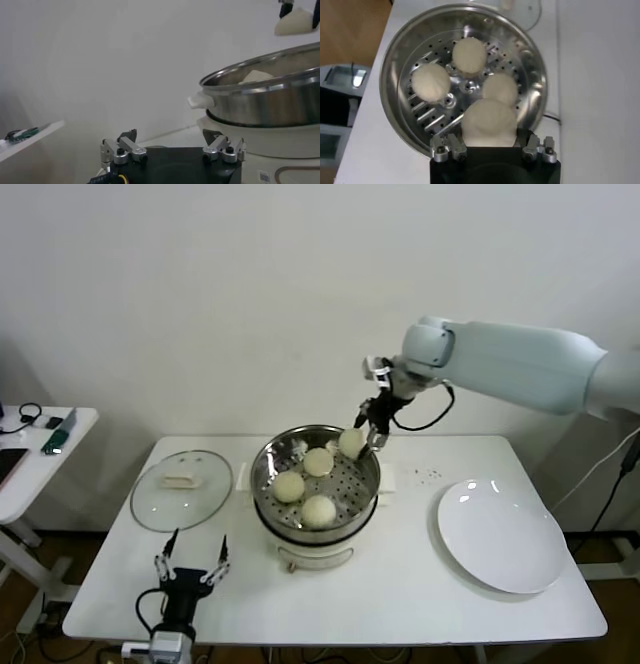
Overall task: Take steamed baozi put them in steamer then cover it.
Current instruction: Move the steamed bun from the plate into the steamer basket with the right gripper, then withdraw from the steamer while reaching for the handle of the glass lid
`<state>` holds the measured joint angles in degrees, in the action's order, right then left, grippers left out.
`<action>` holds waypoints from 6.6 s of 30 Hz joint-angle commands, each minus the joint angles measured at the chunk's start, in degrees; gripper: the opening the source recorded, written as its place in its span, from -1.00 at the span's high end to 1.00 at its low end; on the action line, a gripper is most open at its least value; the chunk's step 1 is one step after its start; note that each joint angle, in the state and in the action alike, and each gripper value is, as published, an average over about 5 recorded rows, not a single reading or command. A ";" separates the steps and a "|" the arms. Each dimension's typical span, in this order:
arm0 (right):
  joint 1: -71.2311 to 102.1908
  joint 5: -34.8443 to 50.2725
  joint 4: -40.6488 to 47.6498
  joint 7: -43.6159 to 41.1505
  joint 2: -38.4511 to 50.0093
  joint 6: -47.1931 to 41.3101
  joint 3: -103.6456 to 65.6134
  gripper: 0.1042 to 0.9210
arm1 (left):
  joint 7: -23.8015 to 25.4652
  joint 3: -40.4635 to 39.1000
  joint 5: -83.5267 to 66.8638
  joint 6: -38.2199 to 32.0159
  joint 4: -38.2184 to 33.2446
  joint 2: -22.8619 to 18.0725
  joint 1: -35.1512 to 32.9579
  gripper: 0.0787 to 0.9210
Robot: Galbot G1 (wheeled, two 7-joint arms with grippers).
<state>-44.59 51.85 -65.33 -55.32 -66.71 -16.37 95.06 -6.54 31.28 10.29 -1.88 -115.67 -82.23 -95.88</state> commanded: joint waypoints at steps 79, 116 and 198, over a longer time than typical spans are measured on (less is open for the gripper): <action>73.21 -14.12 -23.23 45.08 36.49 21.77 -82.10 -0.76 | -4.91 4.51 16.89 4.32 -4.28 1.08 0.58 -0.77; 121.79 -28.25 -30.20 41.54 3.39 16.11 -131.89 -0.76 | -1.13 -4.17 61.49 12.53 29.53 16.09 28.86 -0.77; 122.18 -35.25 -28.05 35.68 -0.42 19.94 -134.20 -0.76 | -5.42 -4.78 66.02 2.13 61.79 12.24 52.05 0.54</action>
<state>77.63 17.02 -93.53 -19.54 -67.03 3.34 -39.13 -11.68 26.65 76.82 0.19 -52.36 -70.26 -43.45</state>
